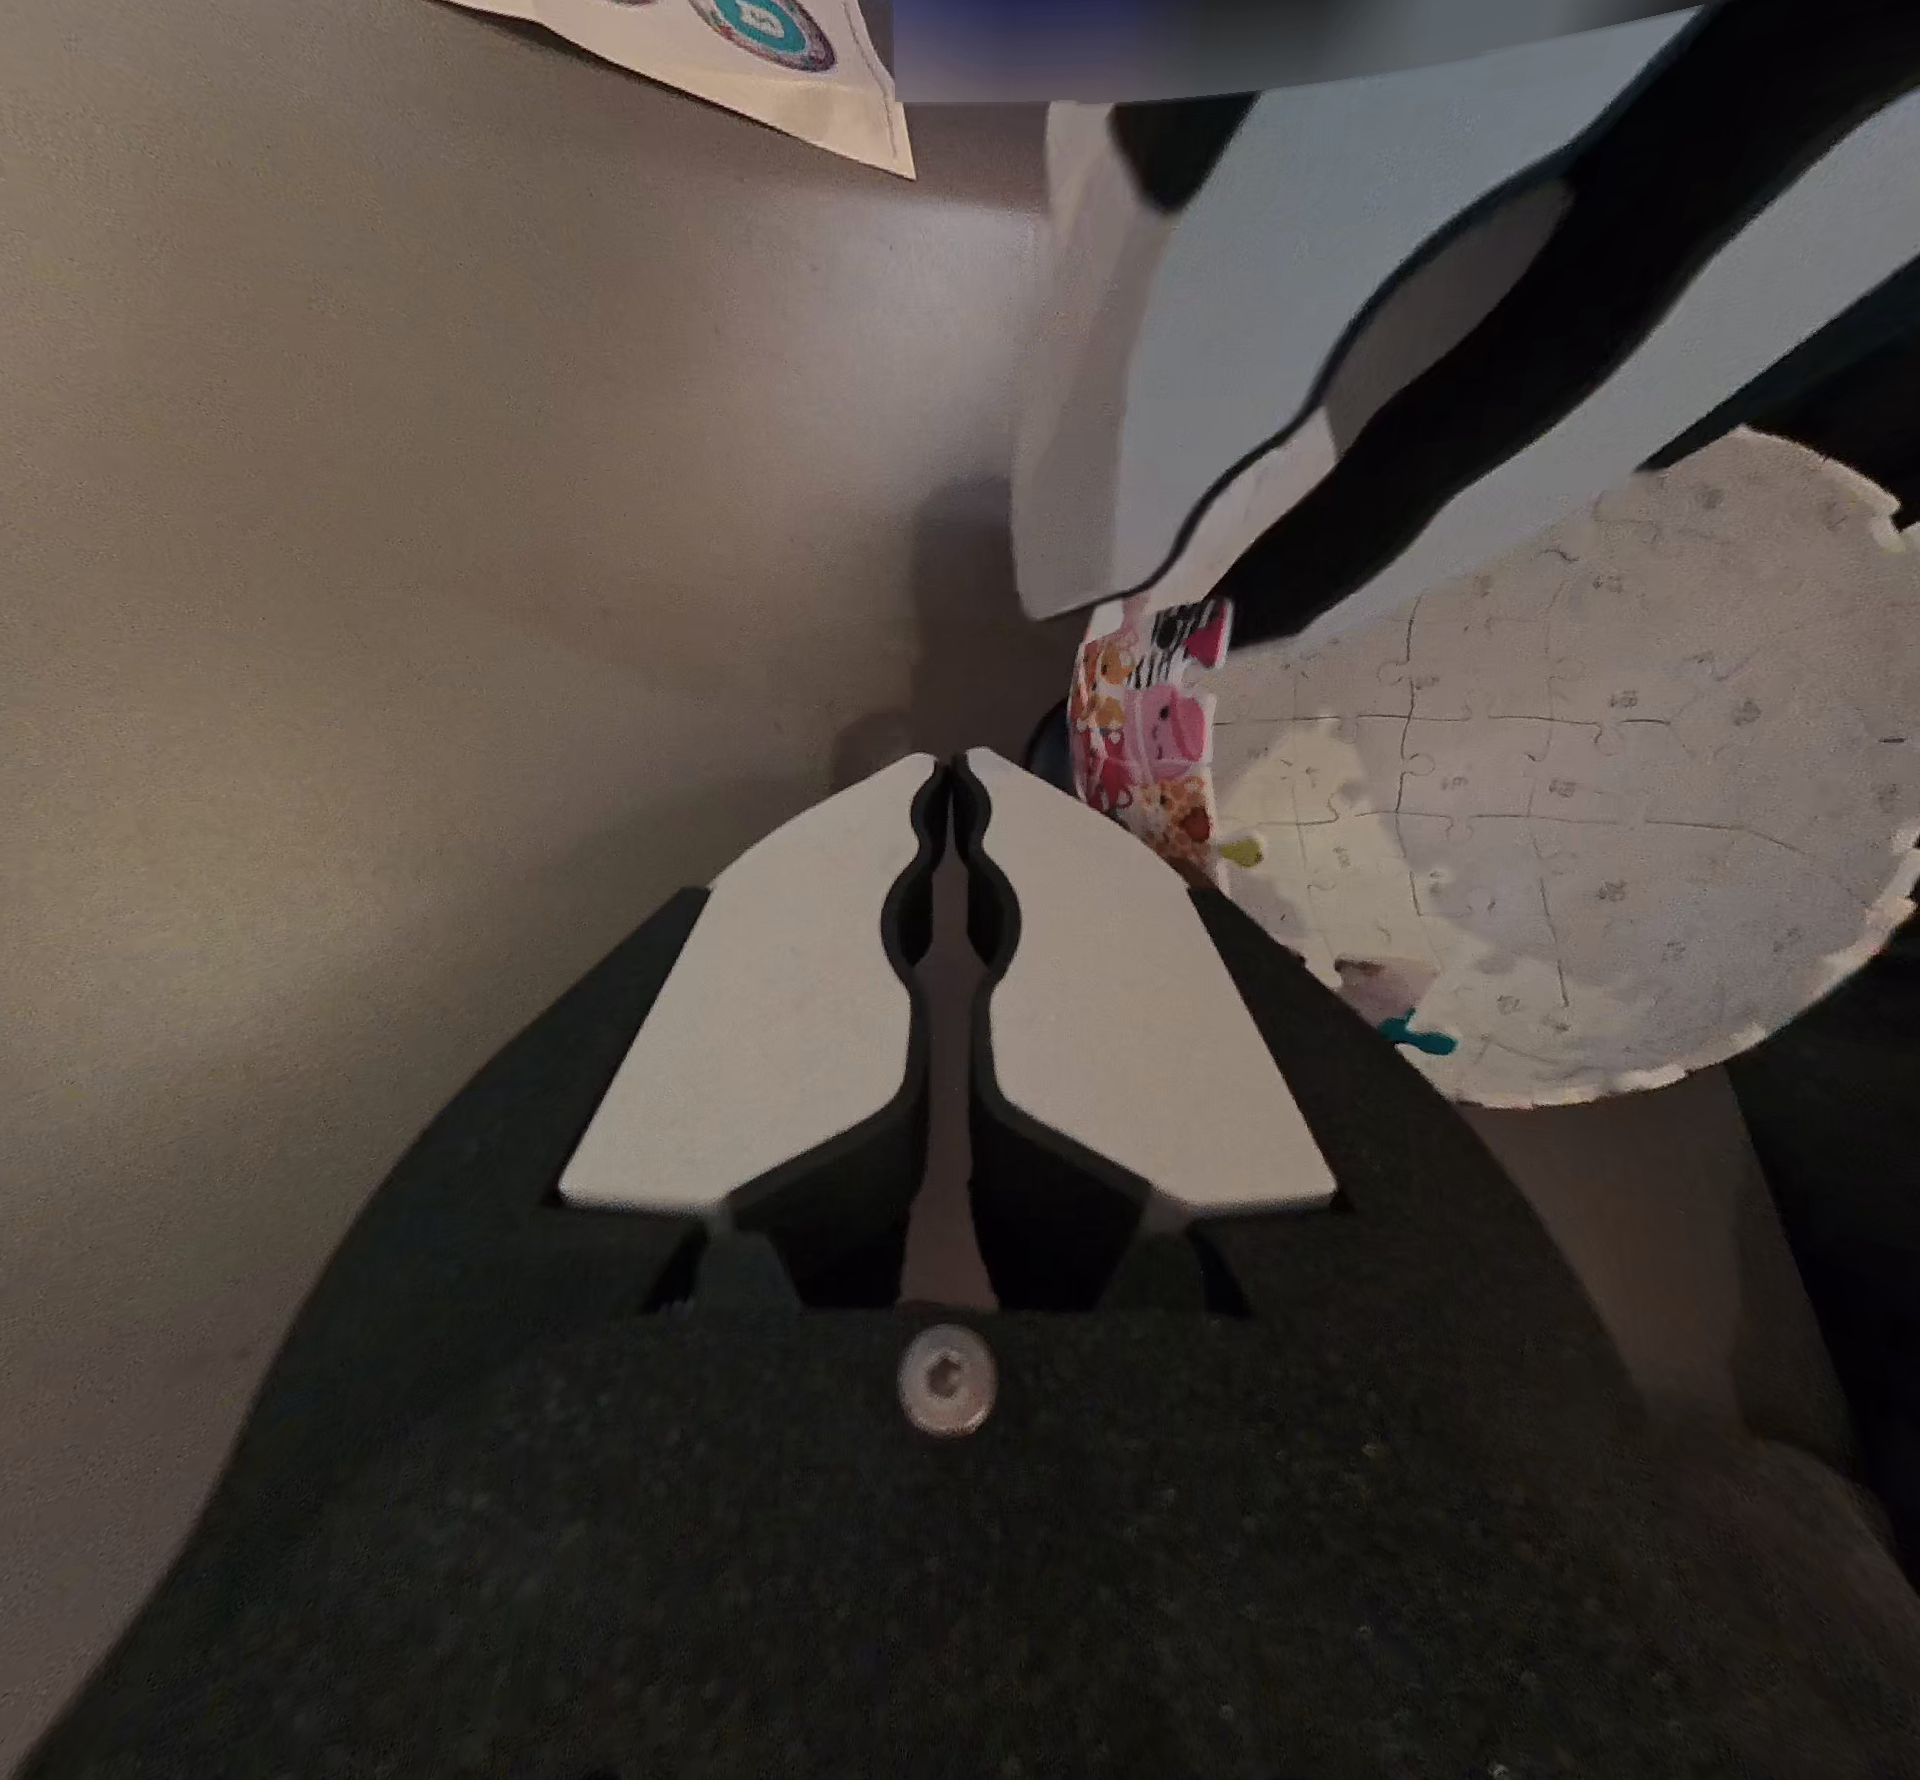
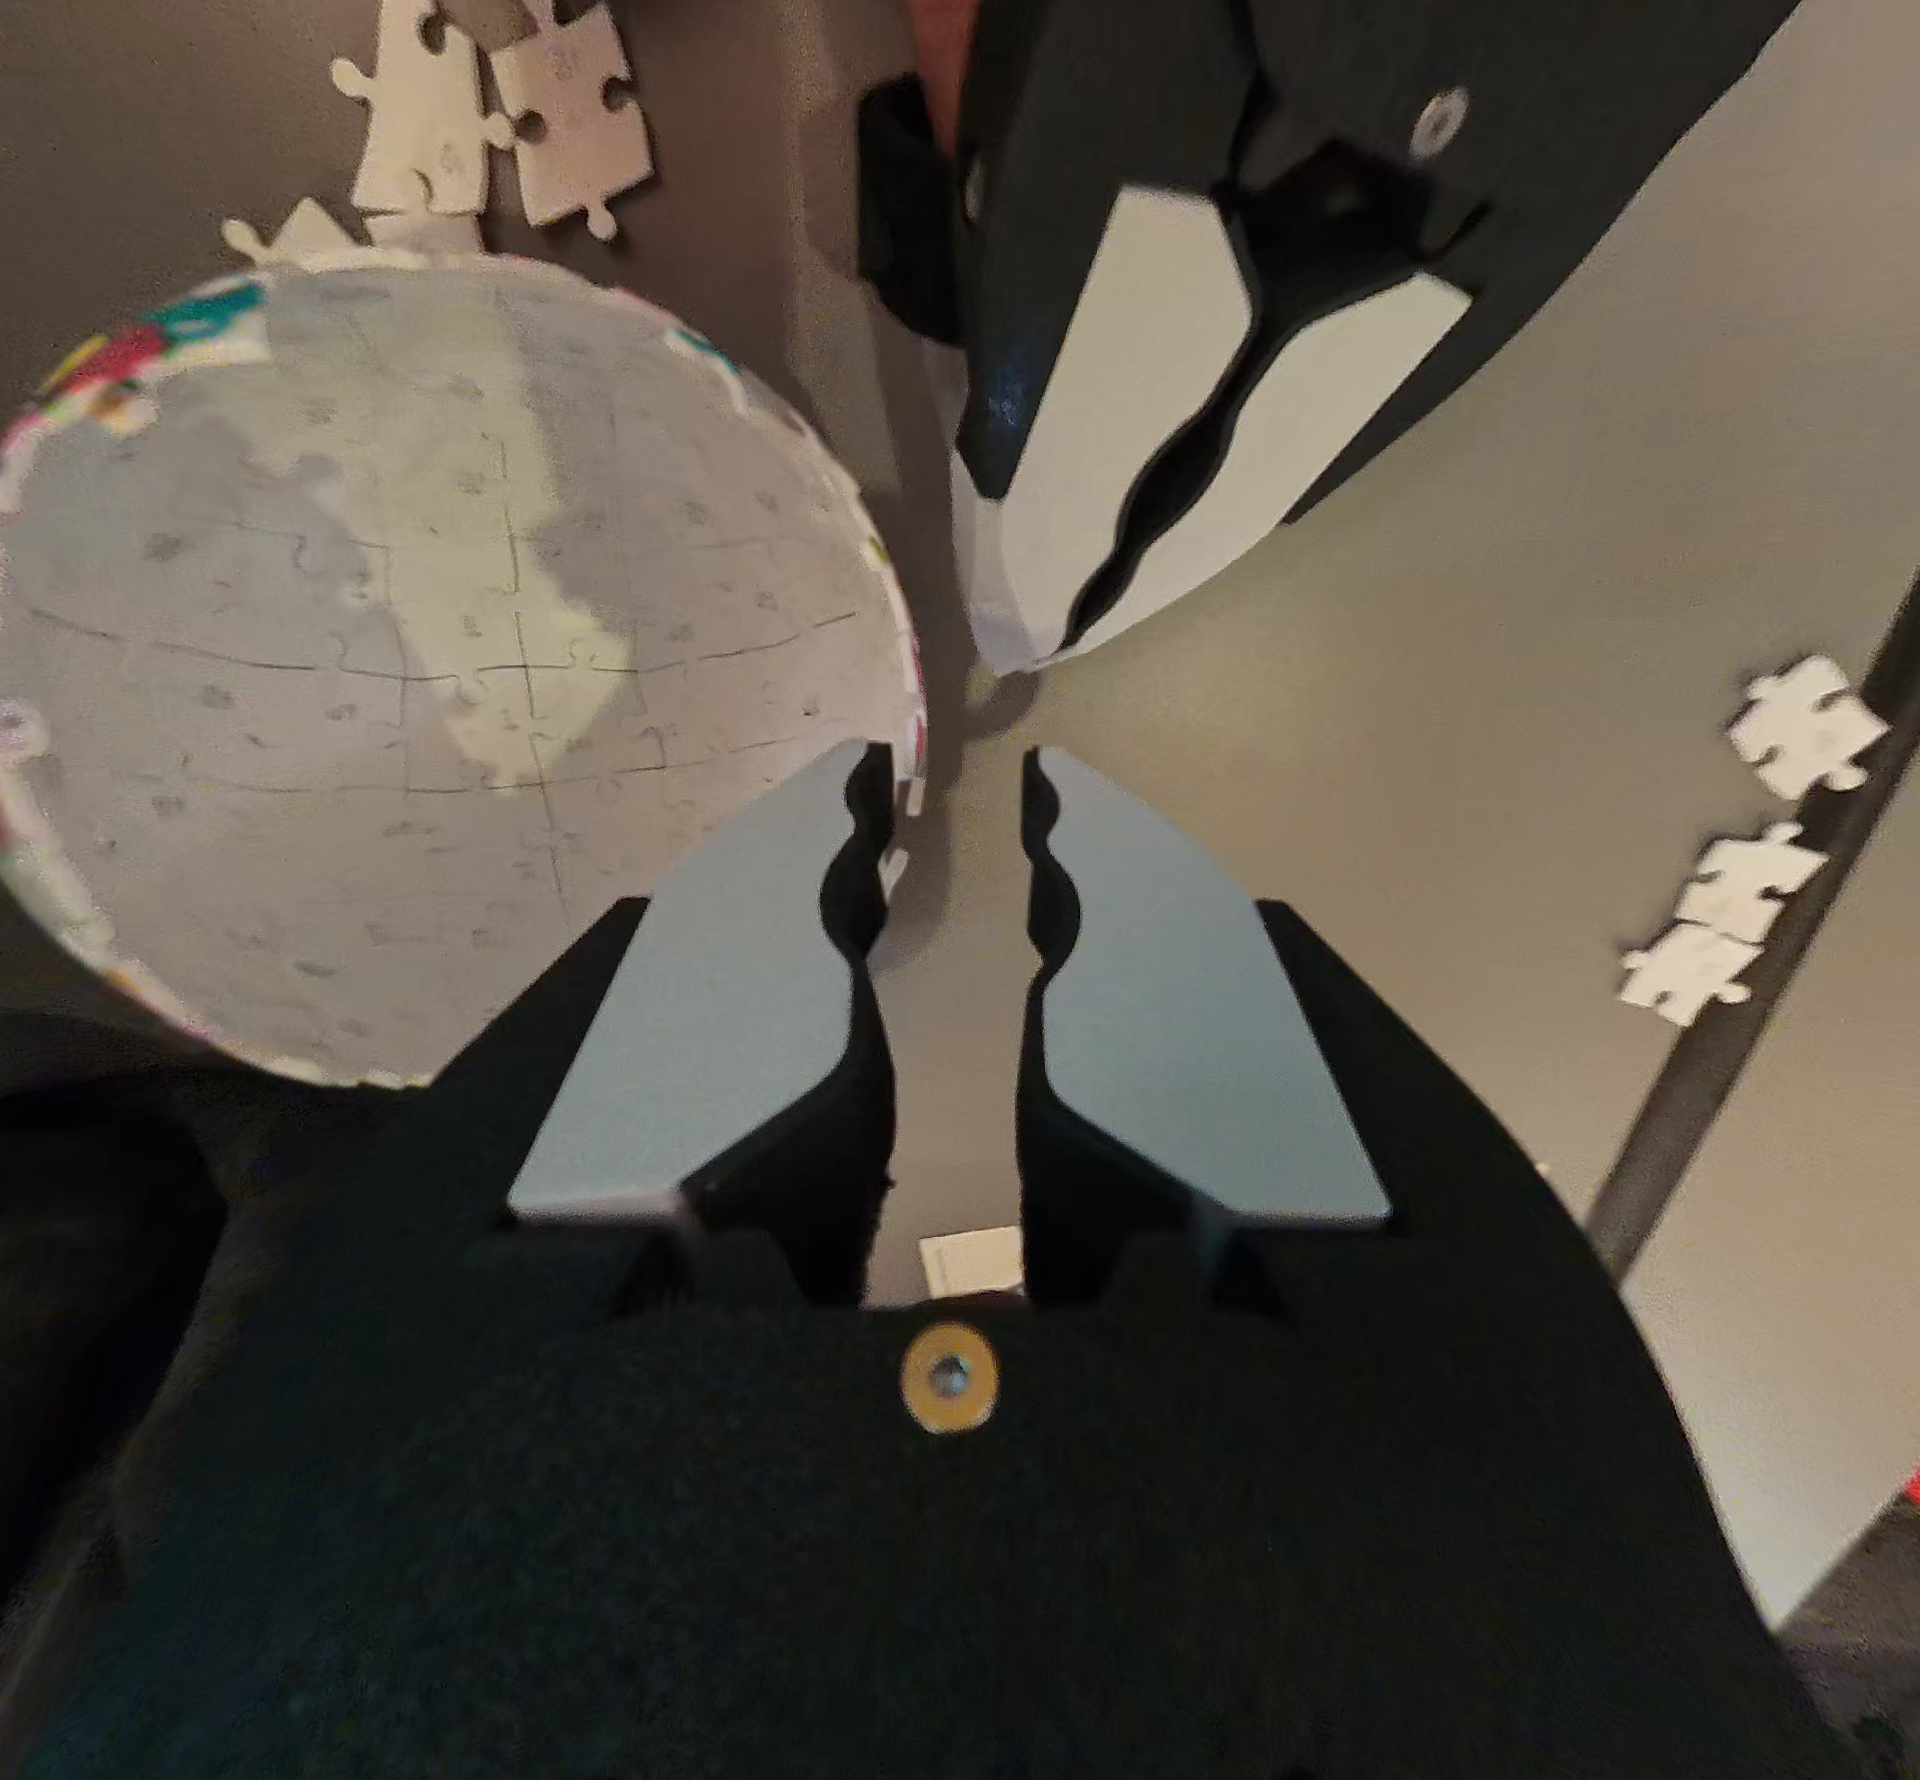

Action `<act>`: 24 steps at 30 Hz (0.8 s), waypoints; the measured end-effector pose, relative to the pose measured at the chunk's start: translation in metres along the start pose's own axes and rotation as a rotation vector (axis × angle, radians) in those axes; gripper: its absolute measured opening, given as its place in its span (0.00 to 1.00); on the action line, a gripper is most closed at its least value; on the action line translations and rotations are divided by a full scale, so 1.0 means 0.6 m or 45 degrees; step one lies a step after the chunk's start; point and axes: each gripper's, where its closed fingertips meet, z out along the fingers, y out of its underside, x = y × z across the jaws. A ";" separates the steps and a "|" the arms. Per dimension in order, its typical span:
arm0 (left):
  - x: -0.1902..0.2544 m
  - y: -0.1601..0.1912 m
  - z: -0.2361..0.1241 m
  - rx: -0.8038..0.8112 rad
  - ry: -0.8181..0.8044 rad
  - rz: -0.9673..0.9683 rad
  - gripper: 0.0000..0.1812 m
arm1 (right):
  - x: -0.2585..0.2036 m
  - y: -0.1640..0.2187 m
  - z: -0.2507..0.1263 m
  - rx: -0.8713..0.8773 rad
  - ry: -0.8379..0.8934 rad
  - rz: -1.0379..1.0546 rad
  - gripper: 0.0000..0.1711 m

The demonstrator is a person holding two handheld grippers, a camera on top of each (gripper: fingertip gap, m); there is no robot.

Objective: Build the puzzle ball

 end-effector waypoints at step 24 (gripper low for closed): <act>0.002 0.011 0.009 -0.062 0.015 -0.006 0.00 | -0.017 0.004 0.036 -0.070 -0.164 0.065 0.02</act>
